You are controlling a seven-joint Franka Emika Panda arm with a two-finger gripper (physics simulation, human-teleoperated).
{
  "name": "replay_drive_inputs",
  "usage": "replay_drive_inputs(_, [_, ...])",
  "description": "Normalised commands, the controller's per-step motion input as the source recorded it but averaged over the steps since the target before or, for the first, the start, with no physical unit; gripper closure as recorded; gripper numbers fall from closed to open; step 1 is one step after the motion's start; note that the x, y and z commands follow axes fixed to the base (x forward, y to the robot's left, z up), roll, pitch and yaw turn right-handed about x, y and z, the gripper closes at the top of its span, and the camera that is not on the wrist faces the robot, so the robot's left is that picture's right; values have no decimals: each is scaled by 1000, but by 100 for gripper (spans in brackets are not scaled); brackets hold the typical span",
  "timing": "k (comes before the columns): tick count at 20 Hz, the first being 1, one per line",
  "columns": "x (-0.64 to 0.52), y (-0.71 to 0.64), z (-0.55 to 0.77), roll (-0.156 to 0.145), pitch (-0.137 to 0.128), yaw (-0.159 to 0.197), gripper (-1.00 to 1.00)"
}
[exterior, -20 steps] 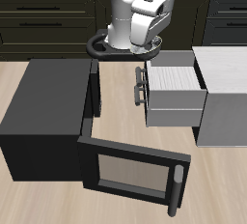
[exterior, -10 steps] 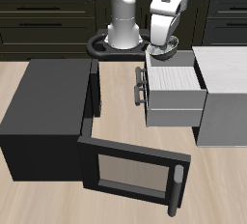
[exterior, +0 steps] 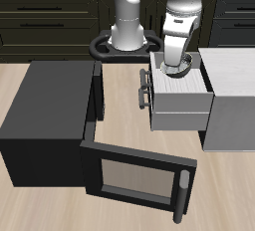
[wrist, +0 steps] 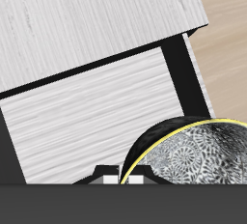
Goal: Place the bowl in the top drawer
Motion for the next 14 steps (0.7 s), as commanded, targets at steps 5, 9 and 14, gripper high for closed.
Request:
replay_drive_inputs(5, [34,192,-460,33,88,-21,100])
replay_drive_inputs(9, [-101,301,-406,73,73,-26,100])
replay_drive_inputs(14, [-7,145,-271,34,63,-68,-100])
